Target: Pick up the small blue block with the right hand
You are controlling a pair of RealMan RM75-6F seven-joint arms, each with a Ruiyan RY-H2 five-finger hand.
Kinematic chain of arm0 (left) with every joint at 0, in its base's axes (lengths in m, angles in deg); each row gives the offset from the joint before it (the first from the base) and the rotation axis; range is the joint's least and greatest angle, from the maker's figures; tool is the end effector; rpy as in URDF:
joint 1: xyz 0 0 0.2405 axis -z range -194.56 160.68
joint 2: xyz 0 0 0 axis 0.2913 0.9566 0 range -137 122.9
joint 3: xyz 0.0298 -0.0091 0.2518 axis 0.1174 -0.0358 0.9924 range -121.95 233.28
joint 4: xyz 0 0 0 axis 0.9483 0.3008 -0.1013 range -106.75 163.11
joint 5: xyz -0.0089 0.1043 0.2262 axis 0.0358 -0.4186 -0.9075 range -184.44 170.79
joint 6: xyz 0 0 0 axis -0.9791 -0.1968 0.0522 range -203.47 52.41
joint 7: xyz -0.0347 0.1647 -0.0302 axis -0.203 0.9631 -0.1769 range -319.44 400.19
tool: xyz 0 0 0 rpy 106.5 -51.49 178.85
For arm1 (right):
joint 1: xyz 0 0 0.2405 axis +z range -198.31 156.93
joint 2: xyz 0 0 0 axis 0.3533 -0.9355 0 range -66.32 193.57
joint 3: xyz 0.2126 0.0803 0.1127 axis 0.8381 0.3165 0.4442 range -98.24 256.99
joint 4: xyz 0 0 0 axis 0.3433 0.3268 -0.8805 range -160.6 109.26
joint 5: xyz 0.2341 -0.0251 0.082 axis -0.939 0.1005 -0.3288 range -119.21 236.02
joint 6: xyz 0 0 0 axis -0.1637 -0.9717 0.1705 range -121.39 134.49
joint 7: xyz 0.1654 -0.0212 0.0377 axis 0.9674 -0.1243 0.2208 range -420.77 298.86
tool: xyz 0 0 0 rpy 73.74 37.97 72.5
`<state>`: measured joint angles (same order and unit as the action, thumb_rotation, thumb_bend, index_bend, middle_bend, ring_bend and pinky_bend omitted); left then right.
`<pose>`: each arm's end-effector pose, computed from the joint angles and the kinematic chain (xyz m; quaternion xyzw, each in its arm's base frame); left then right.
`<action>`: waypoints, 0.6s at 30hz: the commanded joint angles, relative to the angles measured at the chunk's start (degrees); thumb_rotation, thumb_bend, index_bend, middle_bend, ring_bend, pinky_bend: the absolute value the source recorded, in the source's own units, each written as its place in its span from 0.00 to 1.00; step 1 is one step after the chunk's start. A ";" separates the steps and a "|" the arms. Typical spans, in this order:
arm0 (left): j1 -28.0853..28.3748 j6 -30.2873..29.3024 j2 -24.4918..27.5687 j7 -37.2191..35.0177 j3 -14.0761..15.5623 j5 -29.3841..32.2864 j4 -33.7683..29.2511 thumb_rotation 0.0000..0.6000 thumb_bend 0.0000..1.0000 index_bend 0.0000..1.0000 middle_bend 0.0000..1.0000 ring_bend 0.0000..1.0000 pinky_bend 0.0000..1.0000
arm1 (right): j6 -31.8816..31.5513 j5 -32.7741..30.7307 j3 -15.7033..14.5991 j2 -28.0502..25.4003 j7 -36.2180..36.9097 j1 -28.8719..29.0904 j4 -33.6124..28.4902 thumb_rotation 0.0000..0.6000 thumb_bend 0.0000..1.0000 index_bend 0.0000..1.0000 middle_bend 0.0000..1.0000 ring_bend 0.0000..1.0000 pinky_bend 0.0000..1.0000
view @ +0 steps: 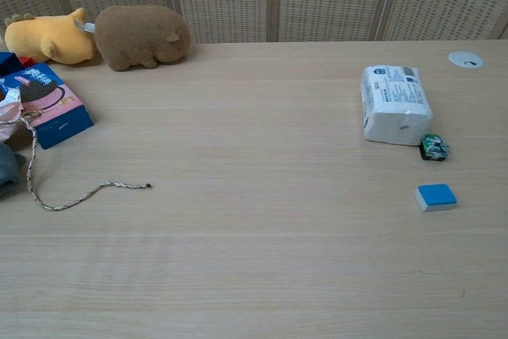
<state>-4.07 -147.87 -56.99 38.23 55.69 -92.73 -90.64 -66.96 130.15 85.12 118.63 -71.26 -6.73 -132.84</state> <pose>-0.2215 0.2172 0.1107 -0.6352 -0.4887 -0.4070 0.4383 -0.2835 -0.2610 0.1322 0.6120 -0.4202 0.3320 0.5819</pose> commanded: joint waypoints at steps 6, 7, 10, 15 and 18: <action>0.25 0.54 -0.99 -1.14 0.07 0.14 1.39 1.00 0.00 0.00 0.00 0.00 0.00 | 1.26 2.77 -1.15 4.64 -3.28 1.34 -0.40 1.00 0.17 0.50 0.14 0.00 0.00; 0.28 0.47 -1.04 -1.28 0.02 0.05 1.52 1.00 0.00 0.00 0.00 0.00 0.00 | 1.44 2.88 -1.14 5.10 -3.65 1.56 -0.46 1.00 0.17 0.50 0.14 0.00 0.00; 0.34 0.27 -1.09 -1.57 -0.08 -0.25 1.71 1.00 0.01 0.00 0.00 0.00 0.00 | 2.12 2.97 -0.94 6.60 -4.84 2.40 -0.52 1.00 0.19 0.52 0.15 0.00 0.00; 0.47 0.18 -0.97 -1.81 -0.13 -0.64 1.62 1.00 0.01 0.00 0.00 0.00 0.00 | 3.67 3.02 -0.33 9.56 -6.92 4.36 0.03 1.00 0.22 0.51 0.15 0.00 0.00; 0.58 0.03 -0.75 -1.85 -0.28 -0.86 1.39 1.00 0.01 0.00 0.00 0.00 0.00 | 4.95 2.17 -0.06 11.47 -8.75 5.63 0.41 1.00 0.23 0.50 0.15 0.00 0.00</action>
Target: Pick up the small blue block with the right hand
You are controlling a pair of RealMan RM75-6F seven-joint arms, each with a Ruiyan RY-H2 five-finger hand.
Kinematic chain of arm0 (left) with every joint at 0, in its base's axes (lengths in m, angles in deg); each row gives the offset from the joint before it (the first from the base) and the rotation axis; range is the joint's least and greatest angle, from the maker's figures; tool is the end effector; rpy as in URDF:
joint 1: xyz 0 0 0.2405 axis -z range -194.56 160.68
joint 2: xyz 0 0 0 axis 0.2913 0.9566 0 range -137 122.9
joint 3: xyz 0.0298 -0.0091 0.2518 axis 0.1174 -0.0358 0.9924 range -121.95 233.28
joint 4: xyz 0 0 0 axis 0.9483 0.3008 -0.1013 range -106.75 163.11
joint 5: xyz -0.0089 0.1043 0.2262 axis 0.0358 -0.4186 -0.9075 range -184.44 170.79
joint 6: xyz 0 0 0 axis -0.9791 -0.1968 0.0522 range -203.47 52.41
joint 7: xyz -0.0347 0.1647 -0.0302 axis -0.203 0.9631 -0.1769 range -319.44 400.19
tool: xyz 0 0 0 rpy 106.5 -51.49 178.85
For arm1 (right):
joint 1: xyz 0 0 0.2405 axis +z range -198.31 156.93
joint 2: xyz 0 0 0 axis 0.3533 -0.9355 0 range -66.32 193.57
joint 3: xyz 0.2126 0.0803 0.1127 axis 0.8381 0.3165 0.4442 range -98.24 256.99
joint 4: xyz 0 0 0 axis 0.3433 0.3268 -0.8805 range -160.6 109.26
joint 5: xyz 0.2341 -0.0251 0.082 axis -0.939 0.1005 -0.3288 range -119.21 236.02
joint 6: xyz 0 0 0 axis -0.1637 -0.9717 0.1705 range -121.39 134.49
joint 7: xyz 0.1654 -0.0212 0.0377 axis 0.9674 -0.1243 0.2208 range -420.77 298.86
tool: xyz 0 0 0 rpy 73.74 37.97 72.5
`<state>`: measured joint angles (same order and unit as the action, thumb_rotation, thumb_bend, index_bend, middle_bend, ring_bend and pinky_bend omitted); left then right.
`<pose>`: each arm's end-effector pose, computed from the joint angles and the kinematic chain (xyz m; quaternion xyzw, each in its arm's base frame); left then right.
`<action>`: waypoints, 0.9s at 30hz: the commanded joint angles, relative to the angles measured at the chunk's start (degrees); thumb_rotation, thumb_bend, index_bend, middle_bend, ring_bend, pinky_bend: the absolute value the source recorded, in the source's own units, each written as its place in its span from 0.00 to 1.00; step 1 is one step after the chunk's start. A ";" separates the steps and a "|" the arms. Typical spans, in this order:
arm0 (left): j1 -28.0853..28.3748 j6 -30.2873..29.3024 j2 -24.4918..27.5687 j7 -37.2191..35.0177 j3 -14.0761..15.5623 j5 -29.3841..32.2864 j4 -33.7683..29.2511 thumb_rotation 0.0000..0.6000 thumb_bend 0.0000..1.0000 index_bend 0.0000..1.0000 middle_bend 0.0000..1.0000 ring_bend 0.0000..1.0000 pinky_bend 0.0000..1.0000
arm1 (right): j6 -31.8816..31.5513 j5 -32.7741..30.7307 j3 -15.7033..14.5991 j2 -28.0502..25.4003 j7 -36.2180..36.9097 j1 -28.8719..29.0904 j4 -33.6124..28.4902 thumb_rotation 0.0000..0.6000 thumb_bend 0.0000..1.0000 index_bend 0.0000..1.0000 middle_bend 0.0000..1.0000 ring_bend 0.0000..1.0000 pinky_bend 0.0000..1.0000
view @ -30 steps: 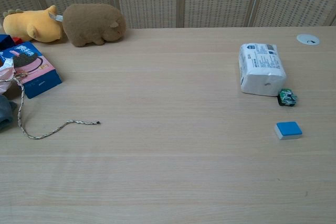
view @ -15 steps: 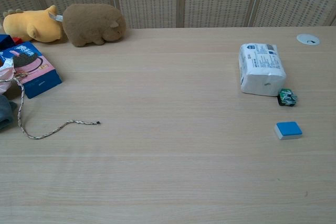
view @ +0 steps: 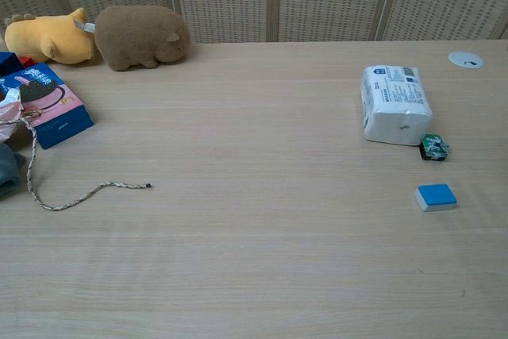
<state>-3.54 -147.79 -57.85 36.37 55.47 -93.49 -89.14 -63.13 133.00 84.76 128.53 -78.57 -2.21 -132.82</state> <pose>-0.2224 0.2211 0.1084 -0.6351 -0.4885 -0.4162 0.4297 -0.2341 -0.2710 0.0627 0.6701 -0.4080 0.3507 0.5113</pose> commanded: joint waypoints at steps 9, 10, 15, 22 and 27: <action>0.60 0.19 1.02 -0.09 -0.41 -0.20 -0.91 1.00 0.01 0.00 0.00 0.00 0.00 | 3.51 -2.97 -0.34 7.04 -4.61 3.07 2.99 1.00 0.25 0.51 0.15 0.00 0.00; 0.66 0.27 1.00 -0.10 -0.43 -0.17 -0.90 1.00 0.00 0.00 0.00 0.00 0.00 | 3.48 -3.02 -0.37 7.54 -4.87 3.18 3.44 1.00 0.25 0.51 0.16 0.00 0.00; 1.09 0.87 0.71 0.00 -0.45 -0.12 -0.91 1.00 0.01 0.00 0.00 0.00 0.00 | 4.60 -3.72 -0.65 10.19 -5.66 4.14 5.27 1.00 0.25 0.53 0.16 0.00 0.00; 1.37 1.16 0.49 0.22 -0.46 -0.03 -0.86 1.00 0.01 0.00 0.00 0.00 0.00 | 6.22 -4.53 -0.80 14.00 -6.58 5.65 7.99 1.00 0.24 0.40 0.16 0.00 0.00; 1.30 0.84 0.53 0.11 -0.49 -0.06 -0.83 1.00 0.01 0.00 0.00 0.00 0.00 | 7.71 -5.41 -0.99 16.56 -7.69 6.91 9.98 1.00 0.24 0.35 0.15 0.00 0.00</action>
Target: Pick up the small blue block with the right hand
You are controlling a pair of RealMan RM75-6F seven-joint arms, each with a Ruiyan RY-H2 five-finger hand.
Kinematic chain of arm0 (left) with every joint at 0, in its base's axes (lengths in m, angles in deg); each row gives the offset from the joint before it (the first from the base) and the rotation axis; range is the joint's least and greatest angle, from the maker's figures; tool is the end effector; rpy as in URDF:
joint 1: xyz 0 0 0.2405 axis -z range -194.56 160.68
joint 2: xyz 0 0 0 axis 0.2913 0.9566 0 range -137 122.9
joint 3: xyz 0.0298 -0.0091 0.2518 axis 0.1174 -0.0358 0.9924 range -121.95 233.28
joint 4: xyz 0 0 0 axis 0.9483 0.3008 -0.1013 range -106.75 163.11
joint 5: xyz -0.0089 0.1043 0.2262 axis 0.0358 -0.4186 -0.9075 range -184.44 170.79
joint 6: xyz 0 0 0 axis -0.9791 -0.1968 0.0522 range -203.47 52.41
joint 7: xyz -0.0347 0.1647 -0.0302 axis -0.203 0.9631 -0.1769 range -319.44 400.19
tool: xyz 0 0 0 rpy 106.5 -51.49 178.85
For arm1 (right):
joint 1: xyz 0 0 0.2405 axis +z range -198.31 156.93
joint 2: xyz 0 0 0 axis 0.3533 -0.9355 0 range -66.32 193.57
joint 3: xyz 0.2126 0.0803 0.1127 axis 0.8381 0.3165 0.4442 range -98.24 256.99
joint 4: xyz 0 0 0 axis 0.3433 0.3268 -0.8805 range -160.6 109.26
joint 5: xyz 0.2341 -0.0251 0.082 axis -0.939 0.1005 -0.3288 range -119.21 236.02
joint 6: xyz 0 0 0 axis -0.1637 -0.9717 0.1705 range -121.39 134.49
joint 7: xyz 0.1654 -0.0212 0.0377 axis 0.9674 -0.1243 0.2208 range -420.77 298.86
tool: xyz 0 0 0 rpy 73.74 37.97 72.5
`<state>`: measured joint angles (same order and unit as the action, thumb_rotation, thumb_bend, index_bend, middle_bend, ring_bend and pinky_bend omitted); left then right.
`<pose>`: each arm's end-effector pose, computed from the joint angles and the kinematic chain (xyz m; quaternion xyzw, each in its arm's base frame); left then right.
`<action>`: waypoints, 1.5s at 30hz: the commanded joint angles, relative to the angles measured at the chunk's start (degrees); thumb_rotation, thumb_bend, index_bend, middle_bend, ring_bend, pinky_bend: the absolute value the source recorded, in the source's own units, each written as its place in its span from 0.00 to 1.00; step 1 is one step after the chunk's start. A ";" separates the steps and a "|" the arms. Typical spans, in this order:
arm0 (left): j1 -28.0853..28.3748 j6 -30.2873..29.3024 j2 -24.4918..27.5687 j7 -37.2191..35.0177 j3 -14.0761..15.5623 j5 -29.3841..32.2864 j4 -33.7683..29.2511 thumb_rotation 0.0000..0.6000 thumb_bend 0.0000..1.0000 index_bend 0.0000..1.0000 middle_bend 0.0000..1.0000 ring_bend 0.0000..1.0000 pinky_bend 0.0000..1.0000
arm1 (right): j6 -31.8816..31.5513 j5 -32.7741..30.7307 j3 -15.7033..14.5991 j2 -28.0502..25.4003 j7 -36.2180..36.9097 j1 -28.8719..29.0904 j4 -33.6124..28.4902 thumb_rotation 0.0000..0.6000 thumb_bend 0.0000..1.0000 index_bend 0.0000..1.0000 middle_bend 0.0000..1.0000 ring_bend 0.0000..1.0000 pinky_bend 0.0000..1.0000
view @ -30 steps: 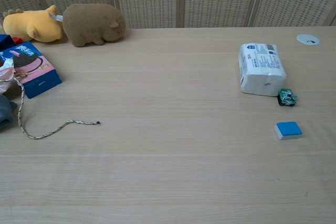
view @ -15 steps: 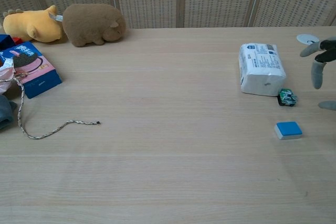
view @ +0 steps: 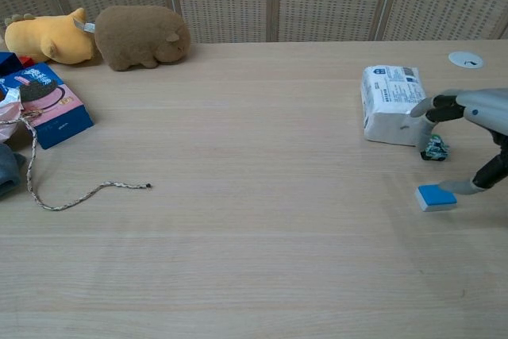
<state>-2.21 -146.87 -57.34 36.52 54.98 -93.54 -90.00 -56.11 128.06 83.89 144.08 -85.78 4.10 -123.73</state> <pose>-0.2132 0.2267 0.1082 -0.6435 -0.4825 -0.4201 0.4202 -0.2105 -0.2824 -0.0317 0.7203 -0.4168 0.3201 0.4528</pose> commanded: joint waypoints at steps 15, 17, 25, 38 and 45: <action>0.12 -0.20 0.03 -0.16 -0.04 0.00 0.16 1.00 0.01 0.00 0.00 0.00 0.00 | 4.53 -0.92 -0.86 6.55 1.30 3.07 10.06 1.00 0.24 0.35 0.15 0.00 0.00; 0.11 -0.22 0.05 -0.13 -0.05 0.04 0.11 1.00 0.01 0.00 0.00 0.00 0.00 | 4.91 -0.94 -0.94 6.82 1.75 3.21 10.88 1.00 0.24 0.35 0.15 0.00 0.00; 0.13 -0.36 0.16 0.19 -0.02 -0.11 -0.28 1.00 0.01 0.00 0.00 0.00 0.00 | 5.65 -0.34 -1.42 7.95 3.16 3.56 14.10 1.00 0.24 0.35 0.15 0.00 0.00; -0.19 -0.93 0.77 0.47 0.18 -0.56 -0.87 1.00 0.01 0.00 0.00 0.00 0.00 | 7.04 0.35 -1.86 8.18 5.75 3.86 18.12 1.00 0.25 0.36 0.15 0.00 0.00; -0.25 -1.08 1.05 0.68 0.16 -0.51 -1.22 1.00 0.01 0.00 0.00 0.00 0.00 | 7.66 0.70 -2.24 8.71 7.42 3.66 20.49 1.00 0.26 0.42 0.16 0.00 0.00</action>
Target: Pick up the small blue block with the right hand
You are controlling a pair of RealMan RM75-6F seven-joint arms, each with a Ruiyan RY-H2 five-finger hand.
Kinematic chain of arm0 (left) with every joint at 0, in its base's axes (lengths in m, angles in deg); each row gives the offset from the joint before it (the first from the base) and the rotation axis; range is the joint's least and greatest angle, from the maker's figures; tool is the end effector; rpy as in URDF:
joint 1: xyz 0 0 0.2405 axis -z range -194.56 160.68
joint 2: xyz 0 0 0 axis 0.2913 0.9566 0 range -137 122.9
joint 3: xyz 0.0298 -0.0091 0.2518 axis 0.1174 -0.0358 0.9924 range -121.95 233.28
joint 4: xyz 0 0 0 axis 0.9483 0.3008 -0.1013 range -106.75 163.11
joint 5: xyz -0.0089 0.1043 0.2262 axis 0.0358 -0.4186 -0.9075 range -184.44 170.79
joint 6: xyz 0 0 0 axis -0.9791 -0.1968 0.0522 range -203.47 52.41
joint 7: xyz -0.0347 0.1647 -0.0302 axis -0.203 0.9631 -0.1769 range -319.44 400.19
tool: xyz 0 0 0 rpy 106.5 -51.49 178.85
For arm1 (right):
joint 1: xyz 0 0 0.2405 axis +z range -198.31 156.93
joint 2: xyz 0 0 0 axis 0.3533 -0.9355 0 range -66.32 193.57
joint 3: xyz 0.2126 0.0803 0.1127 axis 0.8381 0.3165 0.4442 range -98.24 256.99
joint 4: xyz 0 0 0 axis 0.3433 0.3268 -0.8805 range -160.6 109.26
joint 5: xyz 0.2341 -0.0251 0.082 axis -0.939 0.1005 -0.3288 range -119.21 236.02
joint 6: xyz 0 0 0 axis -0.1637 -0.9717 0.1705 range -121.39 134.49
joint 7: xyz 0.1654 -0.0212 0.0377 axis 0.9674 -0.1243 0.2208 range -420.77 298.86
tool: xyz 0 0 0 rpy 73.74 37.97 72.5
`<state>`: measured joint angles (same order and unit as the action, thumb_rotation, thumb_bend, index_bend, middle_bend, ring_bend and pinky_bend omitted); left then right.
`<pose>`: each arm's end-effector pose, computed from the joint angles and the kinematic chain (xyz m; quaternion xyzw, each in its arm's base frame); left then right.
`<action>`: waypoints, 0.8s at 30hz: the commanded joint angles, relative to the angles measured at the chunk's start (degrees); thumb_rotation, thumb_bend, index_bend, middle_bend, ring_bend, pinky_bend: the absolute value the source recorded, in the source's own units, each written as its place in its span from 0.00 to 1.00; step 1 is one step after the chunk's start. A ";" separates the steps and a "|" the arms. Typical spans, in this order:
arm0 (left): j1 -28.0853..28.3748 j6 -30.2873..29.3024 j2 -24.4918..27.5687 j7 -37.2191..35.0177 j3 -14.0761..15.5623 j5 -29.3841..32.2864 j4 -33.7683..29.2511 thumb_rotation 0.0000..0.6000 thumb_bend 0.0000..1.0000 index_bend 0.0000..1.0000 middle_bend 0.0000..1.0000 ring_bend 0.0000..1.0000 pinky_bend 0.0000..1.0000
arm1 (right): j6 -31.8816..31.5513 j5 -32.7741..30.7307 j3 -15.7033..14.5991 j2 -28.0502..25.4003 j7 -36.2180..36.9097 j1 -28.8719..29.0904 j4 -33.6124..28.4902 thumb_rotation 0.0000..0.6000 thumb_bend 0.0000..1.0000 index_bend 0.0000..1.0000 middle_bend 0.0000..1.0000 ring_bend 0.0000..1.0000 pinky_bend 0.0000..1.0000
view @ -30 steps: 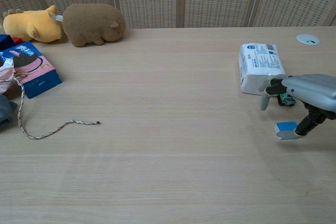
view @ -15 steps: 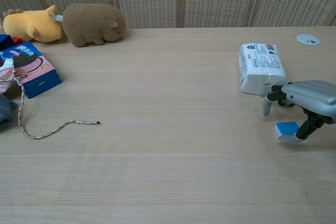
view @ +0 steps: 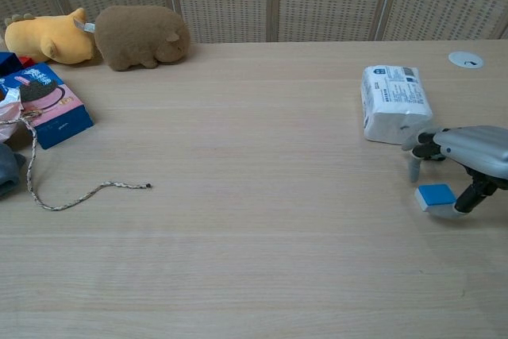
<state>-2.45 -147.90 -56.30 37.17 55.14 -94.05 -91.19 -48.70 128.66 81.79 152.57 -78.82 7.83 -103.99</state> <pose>-0.2088 0.2246 0.1138 -0.6440 -0.4751 -0.4237 0.4242 -0.2609 -0.3080 -0.0767 0.7494 -0.4115 0.2656 0.4456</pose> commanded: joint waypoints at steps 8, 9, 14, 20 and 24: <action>-0.34 -0.65 0.31 0.19 0.06 -0.36 -0.38 1.00 0.01 0.00 0.00 0.00 0.00 | 1.51 0.04 -0.15 1.03 2.63 -0.09 3.54 1.00 0.29 0.45 0.17 0.00 0.00; -0.39 -0.74 0.36 0.18 0.07 -0.43 -0.44 1.00 0.01 0.00 0.00 0.00 0.00 | 1.59 0.14 -0.10 1.09 2.85 -0.04 3.73 1.00 0.29 0.46 0.17 0.00 0.00; -0.57 -0.98 0.60 -0.40 0.17 -0.78 -0.58 1.00 0.01 0.00 0.00 0.00 0.00 | 2.06 0.47 0.14 1.09 3.82 0.21 4.37 1.00 0.32 0.54 0.20 0.00 0.00; -0.60 -0.93 0.61 -0.60 0.21 -0.81 -0.46 1.00 0.01 0.00 0.00 0.00 0.00 | 1.83 0.93 0.37 0.21 4.43 0.22 3.87 1.00 0.33 0.60 0.24 0.00 0.00; -0.49 -0.73 0.51 -0.62 0.17 -0.72 -0.35 1.00 0.01 0.00 0.00 0.00 0.00 | 1.05 1.36 0.47 -1.82 4.08 0.03 2.01 1.00 0.33 0.62 0.25 0.00 0.00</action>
<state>-2.94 -148.65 -55.78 36.55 55.32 -94.77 -91.54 -47.31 129.82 82.20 151.39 -74.60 7.96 -101.36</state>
